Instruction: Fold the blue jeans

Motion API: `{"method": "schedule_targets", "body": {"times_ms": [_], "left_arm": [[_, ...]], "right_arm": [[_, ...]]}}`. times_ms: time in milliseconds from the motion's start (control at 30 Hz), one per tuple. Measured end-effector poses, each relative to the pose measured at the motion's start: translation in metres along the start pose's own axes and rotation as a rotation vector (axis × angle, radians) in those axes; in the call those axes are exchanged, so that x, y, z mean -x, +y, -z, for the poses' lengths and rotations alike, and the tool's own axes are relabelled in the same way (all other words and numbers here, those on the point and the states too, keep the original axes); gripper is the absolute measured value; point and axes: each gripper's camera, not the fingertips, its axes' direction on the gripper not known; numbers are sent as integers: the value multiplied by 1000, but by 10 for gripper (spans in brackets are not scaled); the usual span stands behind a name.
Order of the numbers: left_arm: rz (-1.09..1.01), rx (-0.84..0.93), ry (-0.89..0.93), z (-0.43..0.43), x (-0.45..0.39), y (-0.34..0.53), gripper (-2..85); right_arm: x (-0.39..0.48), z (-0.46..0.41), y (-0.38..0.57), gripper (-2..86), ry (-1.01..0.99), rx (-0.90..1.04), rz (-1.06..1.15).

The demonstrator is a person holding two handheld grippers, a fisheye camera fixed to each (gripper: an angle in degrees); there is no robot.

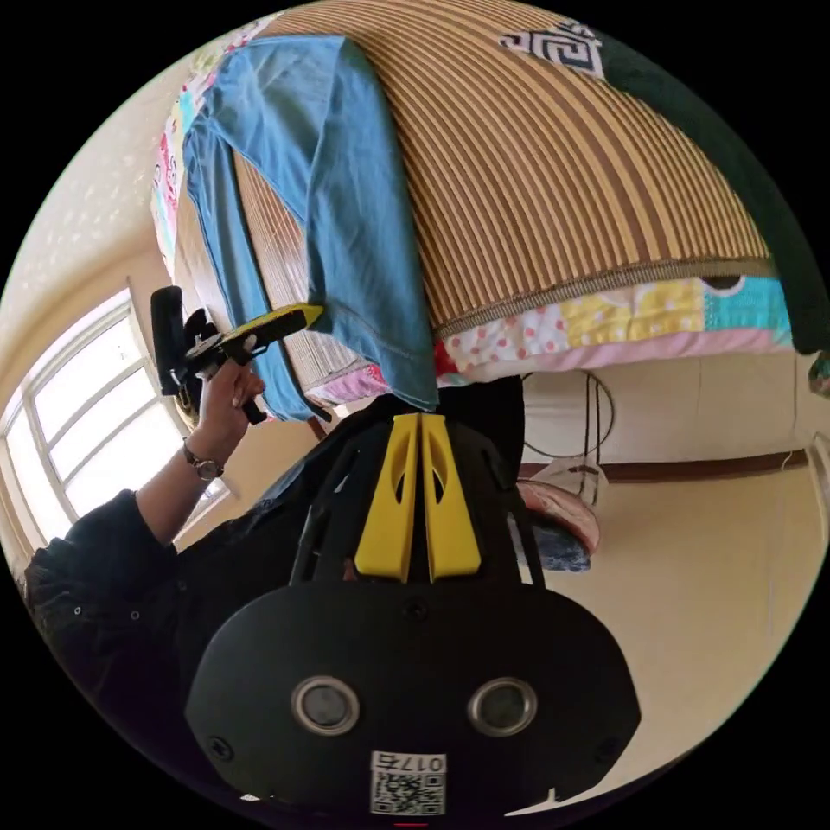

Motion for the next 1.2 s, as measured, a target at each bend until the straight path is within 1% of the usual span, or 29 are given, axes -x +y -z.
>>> {"method": "schedule_targets", "body": {"times_ms": [33, 100, 167, 233, 267, 300, 433, 533, 667, 700, 733, 767, 800, 833, 900, 933, 967, 1033, 1100, 1167, 1200], "left_arm": [[-7, -29, 46, 5, -2, 6, 14], [-51, -107, 180, 27, -16, 28, 9], [-95, -157, 235, 46, -32, 47, 7], [-139, -198, 292, 64, -49, 66, 5], [-154, -209, 323, 73, -58, 77, 4], [-154, -209, 341, 81, -65, 87, 4], [-145, -216, 337, 105, -83, 110, 4], [-111, -270, 348, 122, -88, 123, 6], [-60, -347, 377, 134, -87, 140, 7], [-58, -359, 387, 136, -86, 143, 8], [-55, -362, 396, 137, -85, 145, 8], [-44, -371, 417, 140, -82, 150, 8], [-31, -393, 435, 145, -77, 157, 8], [-24, -407, 444, 147, -75, 162, 8], [23, -465, 488, 159, -61, 188, 8], [35, -478, 504, 162, -56, 195, 8], [65, -506, 536, 168, -46, 211, 7], [125, -564, 572, 179, -29, 240, 6], [207, -612, 580, 191, -7, 280, 6], [266, -643, 580, 197, 12, 307, 7], [309, -667, 583, 199, 27, 324, 8]], "right_arm": [[11, 24, -15, 24, -1, -87, 74], [22, 55, -49, 48, -15, -176, 125], [29, 81, -94, 95, -66, -241, 141], [41, 107, -164, 133, -168, -301, 147], [46, 111, -183, 139, -188, -311, 155], [57, 117, -220, 150, -198, -313, 167], [107, 116, -335, 173, -94, -293, 164], [151, 107, -380, 183, -102, -296, 188], [213, 98, -401, 184, -43, -337, 238], [235, 92, -408, 178, 22, -315, 231], [253, 84, -414, 154, 177, -280, 162], [262, 82, -414, 142, 270, -285, 123], [281, 82, -409, 72, 439, -353, 80], [304, 85, -397, 33, 552, -452, 97], [342, 87, -378, 23, 622, -572, 156], [370, 86, -364, 19, 630, -642, 226], [385, 85, -355, 19, 622, -677, 280], [448, 68, -330, 19, 620, -766, 440], [492, 45, -325, 20, 601, -756, 506], [529, 16, -328, 24, 544, -720, 545], [549, -9, -334, 28, 481, -675, 570]]}}
